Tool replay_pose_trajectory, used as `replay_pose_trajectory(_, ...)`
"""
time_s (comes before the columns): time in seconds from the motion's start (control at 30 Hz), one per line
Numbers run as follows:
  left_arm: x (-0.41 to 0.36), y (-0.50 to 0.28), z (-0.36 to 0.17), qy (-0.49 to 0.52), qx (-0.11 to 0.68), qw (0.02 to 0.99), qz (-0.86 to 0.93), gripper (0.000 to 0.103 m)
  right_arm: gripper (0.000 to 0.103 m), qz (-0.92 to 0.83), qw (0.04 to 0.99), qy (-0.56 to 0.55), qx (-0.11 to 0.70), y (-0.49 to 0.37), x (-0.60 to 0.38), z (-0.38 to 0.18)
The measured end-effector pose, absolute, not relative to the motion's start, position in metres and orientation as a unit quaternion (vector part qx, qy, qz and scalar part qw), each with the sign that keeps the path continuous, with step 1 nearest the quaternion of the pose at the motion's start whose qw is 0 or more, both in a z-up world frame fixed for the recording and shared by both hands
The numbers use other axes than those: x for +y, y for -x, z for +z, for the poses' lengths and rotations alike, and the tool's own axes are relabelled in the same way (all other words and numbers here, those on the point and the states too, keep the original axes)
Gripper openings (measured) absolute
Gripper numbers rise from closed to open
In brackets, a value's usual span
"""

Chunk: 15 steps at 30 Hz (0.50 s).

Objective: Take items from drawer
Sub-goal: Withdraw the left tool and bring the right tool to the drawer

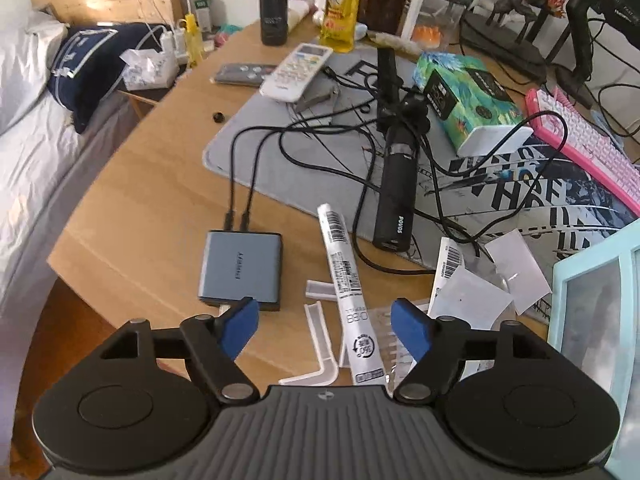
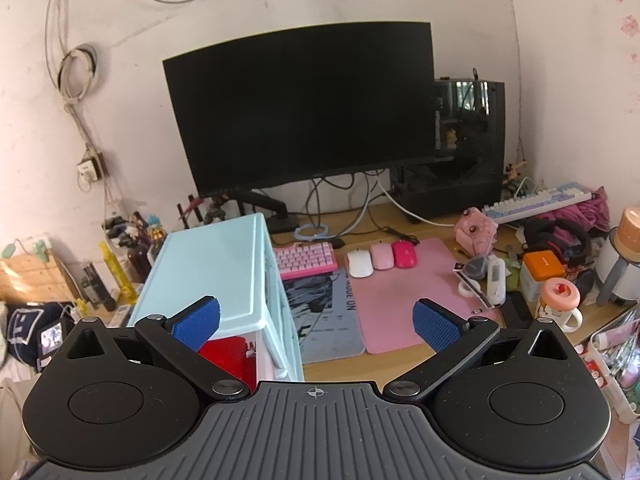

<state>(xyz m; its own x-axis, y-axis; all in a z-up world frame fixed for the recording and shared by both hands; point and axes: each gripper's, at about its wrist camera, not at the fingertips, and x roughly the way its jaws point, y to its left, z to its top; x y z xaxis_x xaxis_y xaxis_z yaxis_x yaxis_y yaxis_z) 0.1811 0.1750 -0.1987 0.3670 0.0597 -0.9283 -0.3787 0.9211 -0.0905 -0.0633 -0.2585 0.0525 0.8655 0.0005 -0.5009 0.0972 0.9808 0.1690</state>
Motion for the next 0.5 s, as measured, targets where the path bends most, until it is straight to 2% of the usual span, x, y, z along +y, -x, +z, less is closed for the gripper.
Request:
replay_pose_trajectory(0.1,0.172,-0.175,-0.185,0.134,0.534,0.824,0.135,0.083,0.103,-0.021,0.962,-0.097,0.256,0.065,-0.262,0.053)
replay_pose_trajectory(0.4,0.161,-0.148,-0.119,0.126,0.477,0.861,0.125,0.086,0.103,0.001,0.964,-0.106,0.242,0.075,-0.271,0.055)
replay_pose_trajectory(0.5,0.155,-0.133,-0.093,0.125,0.453,0.875,0.117,0.09,0.103,0.007,0.964,-0.108,0.241,0.078,-0.275,0.055)
